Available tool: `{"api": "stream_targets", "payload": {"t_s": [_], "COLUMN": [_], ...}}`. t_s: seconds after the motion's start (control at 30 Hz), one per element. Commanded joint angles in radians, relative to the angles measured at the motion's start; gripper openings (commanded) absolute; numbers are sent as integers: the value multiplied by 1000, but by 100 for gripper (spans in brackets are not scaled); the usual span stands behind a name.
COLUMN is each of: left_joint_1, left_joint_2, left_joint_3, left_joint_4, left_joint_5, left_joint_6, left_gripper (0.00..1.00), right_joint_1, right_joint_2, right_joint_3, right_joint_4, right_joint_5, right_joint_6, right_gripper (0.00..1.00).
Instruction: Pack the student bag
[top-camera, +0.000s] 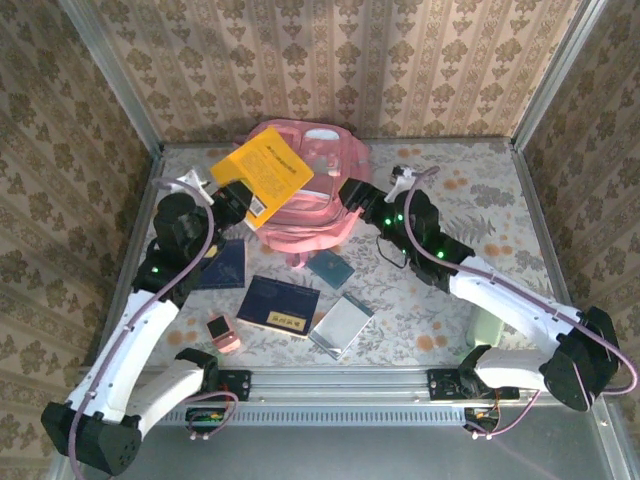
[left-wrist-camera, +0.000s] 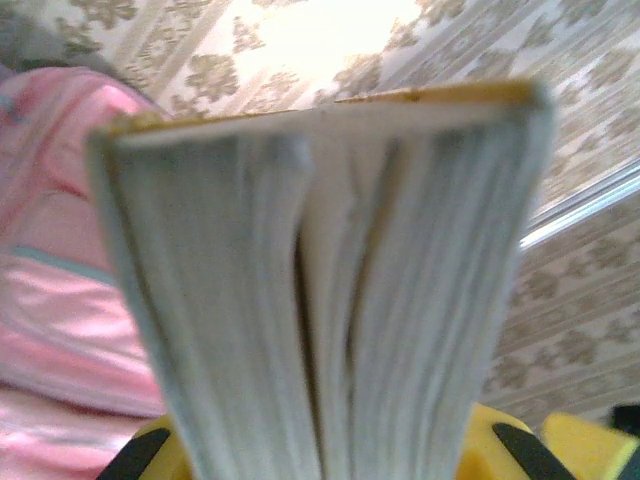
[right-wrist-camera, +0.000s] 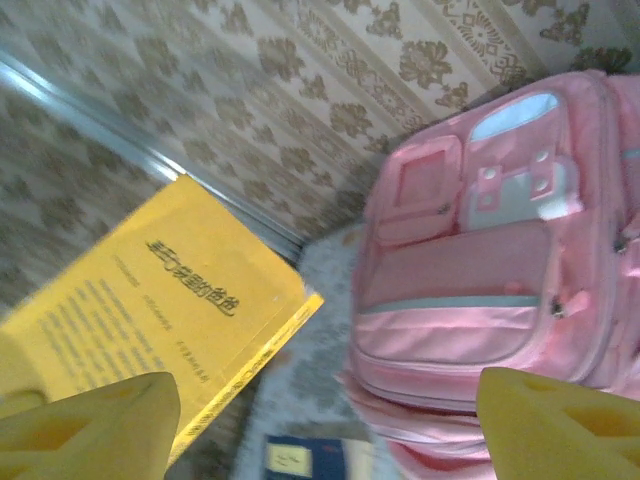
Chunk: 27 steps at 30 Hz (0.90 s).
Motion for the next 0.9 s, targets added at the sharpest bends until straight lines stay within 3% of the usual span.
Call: {"api": "stream_targets", "payload": {"t_s": [0.0,0.13,0.33,0.5,0.87], "left_joint_1": [11,16,19,23,35], "left_joint_2": [-4,-2,-43,-60,-65], "left_joint_3": [119,147,122,106,80], "left_joint_4": [-200,-266,-246,-234,-235], "left_joint_5": [-33,-75,-139,-173,-172], "left_joint_6": [190,253,308,329,338], "left_gripper": [0,0,0,0,0], "right_joint_1": [-22,-42,-133,-135,-115], "right_joint_2": [111,326,549,759,1182], "right_joint_3": [202,470,658,867,1401], "right_joint_4": [-248,-494,-542,-684,-970], "right_joint_5": [-111,-197,-525,-631,-532], "right_joint_6": [-278,-482,-601,-775,-888], "right_gripper": [77,77,81,80,82]}}
